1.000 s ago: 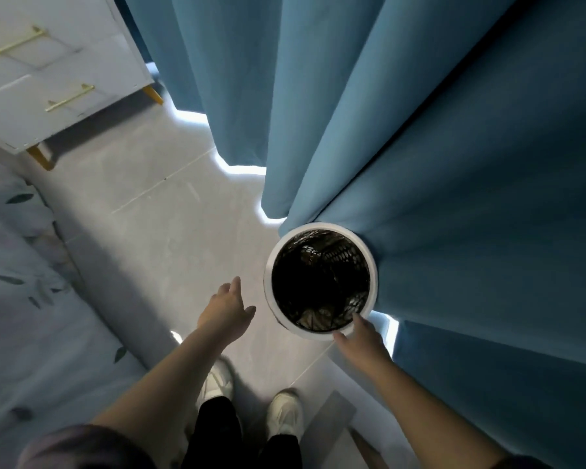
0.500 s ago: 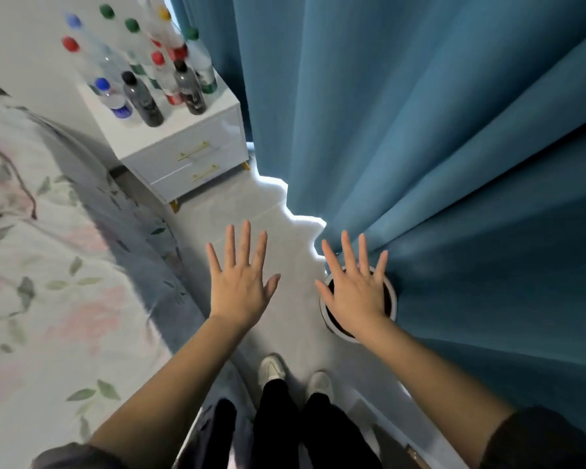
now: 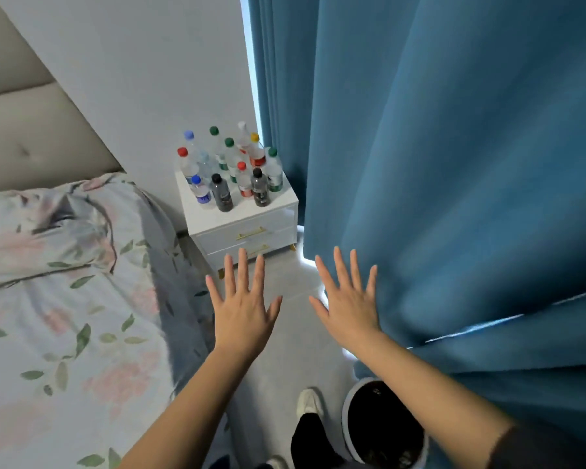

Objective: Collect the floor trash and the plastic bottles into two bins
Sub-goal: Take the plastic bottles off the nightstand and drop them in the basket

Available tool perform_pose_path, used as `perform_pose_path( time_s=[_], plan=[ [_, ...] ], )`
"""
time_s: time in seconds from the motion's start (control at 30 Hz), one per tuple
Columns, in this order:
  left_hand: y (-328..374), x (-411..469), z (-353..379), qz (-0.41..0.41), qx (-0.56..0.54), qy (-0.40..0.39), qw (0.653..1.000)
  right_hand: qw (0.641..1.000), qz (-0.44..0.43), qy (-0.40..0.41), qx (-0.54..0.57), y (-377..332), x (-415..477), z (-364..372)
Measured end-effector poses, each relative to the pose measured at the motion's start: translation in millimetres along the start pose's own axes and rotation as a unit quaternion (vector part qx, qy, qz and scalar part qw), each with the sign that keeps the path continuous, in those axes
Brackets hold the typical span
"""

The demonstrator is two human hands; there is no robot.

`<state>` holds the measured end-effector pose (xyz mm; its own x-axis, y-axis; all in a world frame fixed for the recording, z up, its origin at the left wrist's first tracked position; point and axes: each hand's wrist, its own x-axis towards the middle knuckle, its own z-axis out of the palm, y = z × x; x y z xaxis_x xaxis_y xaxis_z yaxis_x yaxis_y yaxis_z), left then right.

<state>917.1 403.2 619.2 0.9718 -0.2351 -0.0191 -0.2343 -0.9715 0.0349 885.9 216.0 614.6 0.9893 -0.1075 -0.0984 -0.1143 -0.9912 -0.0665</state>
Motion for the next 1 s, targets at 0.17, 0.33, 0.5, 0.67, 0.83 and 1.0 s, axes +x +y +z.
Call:
perform_pose_path(
  time_s=[0.17, 0.33, 0.5, 0.67, 0.83, 1.0],
  plan=[
    [-9, 53, -10, -0.051, -0.021, 0.000, 0.998, 0.997, -0.060, -0.037, -0.008, -2, 73, -17],
    [-26, 106, -6, -0.073, -0.031, -0.009, 0.997, 0.996, -0.075, -0.045, -0.009, -5, 132, -25],
    [-54, 173, 7, -0.061, -0.034, -0.023, 0.997, 0.995, -0.074, -0.062, -0.018, -22, 193, -15],
    [-106, 260, 31, -0.047, -0.028, -0.070, 0.996, 0.996, -0.065, -0.067, -0.001, -61, 284, 3],
    [-168, 358, 52, 0.008, -0.024, -0.152, 0.988, 0.991, 0.009, -0.125, 0.042, -104, 386, 27],
    [-201, 437, 70, 0.028, -0.045, -0.210, 0.976, 0.975, 0.071, -0.192, 0.088, -127, 463, 50]
  ],
)
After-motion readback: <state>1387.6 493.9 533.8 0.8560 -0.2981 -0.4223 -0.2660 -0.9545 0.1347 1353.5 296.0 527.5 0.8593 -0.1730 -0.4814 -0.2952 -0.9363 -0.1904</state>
